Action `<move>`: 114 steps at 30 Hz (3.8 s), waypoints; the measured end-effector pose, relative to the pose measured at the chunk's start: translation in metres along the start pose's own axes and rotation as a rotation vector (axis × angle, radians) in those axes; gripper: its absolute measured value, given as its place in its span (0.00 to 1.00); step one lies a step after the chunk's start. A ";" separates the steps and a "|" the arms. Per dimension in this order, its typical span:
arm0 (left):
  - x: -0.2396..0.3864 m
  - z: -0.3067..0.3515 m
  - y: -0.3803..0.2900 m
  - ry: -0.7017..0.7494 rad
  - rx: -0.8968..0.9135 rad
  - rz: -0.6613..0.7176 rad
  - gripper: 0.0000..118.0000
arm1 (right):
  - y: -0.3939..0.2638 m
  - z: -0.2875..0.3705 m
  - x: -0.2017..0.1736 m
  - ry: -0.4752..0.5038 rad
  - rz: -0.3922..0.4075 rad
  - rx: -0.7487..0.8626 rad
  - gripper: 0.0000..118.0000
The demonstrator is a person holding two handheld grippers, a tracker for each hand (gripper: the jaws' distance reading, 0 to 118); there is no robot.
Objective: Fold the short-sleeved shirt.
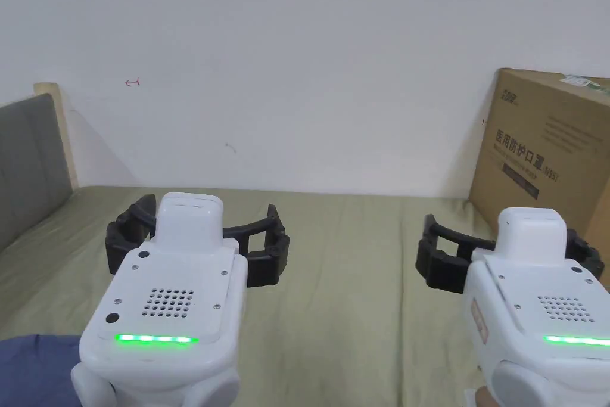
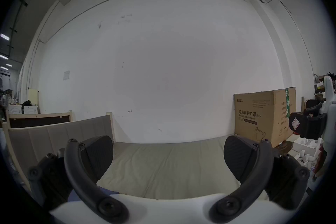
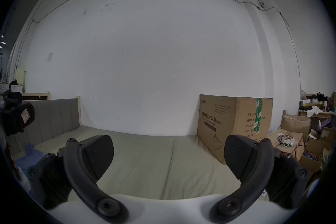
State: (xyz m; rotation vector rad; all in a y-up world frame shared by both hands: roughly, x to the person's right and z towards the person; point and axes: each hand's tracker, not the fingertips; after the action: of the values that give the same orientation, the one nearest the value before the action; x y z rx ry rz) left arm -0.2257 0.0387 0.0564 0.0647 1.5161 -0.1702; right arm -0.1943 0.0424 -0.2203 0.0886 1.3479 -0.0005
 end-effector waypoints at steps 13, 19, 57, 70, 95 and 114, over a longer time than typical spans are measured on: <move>0.007 0.003 0.002 -0.009 0.001 -0.031 1.00 | -0.011 -0.002 -0.001 0.007 -0.007 -0.008 1.00; 0.008 0.003 0.001 -0.015 -0.003 -0.023 1.00 | -0.010 0.003 0.001 -0.010 -0.030 -0.019 1.00; 0.007 -0.003 -0.008 -0.068 -0.050 -0.004 1.00 | -0.016 0.003 -0.002 -0.002 -0.023 -0.011 1.00; 0.000 -0.009 -0.006 -0.146 -0.165 0.033 0.00 | -0.021 0.001 0.007 0.068 -0.098 -0.038 0.00; -0.245 0.120 -0.009 0.522 -0.181 0.014 0.00 | -0.020 0.001 -0.257 0.668 -0.118 -0.137 0.00; -0.357 -0.050 -0.270 0.272 -1.243 0.430 0.96 | -0.094 -0.057 -0.133 0.387 -0.223 -0.502 0.00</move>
State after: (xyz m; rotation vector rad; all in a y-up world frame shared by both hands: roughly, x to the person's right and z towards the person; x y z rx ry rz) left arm -0.3321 -0.1949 0.4261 -0.5931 1.6048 1.1617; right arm -0.2839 -0.0545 -0.1090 -0.5084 1.6998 0.1743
